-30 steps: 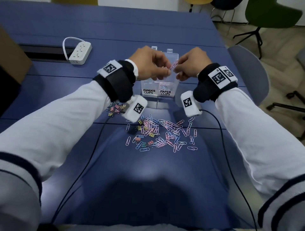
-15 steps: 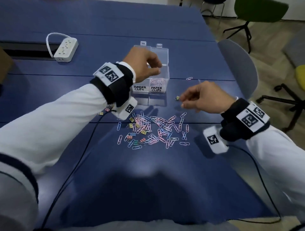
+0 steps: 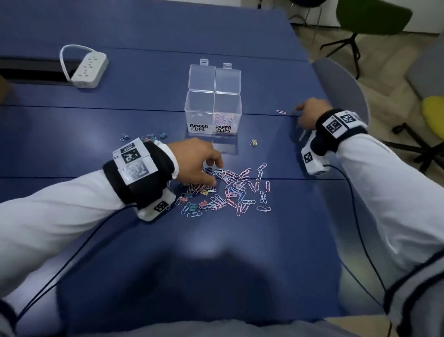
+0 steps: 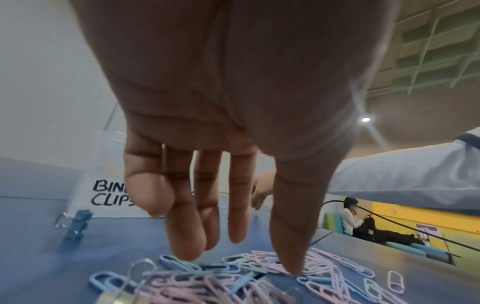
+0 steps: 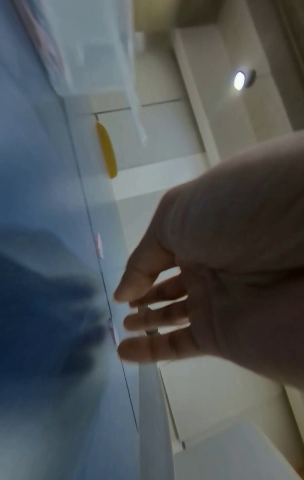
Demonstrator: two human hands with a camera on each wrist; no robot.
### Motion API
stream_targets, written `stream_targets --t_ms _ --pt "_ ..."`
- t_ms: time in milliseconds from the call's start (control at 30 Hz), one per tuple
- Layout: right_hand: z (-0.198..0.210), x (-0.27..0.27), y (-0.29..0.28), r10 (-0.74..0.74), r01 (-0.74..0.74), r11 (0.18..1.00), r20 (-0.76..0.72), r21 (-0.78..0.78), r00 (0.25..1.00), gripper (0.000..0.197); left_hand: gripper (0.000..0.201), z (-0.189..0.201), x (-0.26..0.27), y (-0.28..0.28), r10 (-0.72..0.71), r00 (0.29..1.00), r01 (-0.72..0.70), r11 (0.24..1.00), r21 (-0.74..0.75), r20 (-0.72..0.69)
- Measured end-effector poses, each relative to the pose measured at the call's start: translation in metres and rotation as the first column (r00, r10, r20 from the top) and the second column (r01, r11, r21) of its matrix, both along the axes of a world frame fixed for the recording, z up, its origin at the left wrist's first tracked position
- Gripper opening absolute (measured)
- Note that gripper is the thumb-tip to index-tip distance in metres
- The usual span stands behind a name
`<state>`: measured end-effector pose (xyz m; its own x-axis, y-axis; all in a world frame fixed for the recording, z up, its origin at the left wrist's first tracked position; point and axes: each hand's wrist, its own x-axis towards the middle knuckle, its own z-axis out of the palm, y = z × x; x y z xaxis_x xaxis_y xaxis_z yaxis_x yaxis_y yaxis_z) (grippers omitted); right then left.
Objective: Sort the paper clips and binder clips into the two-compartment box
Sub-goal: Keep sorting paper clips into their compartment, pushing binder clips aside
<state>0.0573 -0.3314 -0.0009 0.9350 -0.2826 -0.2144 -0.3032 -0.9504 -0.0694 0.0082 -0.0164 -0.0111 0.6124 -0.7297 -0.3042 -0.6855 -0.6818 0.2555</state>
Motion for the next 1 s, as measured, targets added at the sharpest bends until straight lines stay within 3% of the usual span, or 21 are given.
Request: stream_targets --t_ms 133,267,433,700,867,1000 --pt "-0.017 -0.005 0.034 0.087 -0.099 0.992 -0.142 -0.08 0.986 0.032 0.047 -0.004 -0.003 0.0 -0.008 1.0 0.008 1.0 0.008 -0.019" --pt "-0.024 0.001 0.05 0.08 -0.085 0.995 -0.098 -0.052 0.992 0.047 0.047 -0.004 -0.004 -0.005 -0.006 0.999 0.005 1.0 -0.017 -0.037" --pt "-0.011 0.004 0.046 0.202 -0.212 0.974 -0.12 -0.081 0.972 0.041 0.045 -0.004 -0.005 -0.005 0.002 0.999 -0.004 0.999 -0.046 -0.046" --pt "-0.021 -0.087 0.067 0.45 -0.462 0.88 -0.122 -0.107 0.885 0.053 0.043 -0.008 -0.004 0.014 0.029 0.999 -0.033 0.992 -0.119 -0.035" --pt "-0.021 -0.137 0.097 0.583 -0.582 0.812 -0.041 0.025 0.811 0.048 0.043 -0.01 -0.005 0.005 -0.016 1.0 0.014 0.993 -0.113 -0.014" --pt "-0.014 -0.145 0.107 0.589 -0.597 0.772 0.105 0.218 0.801 0.048 0.042 -0.011 -0.007 -0.003 -0.039 0.999 0.036 0.991 -0.131 -0.022"
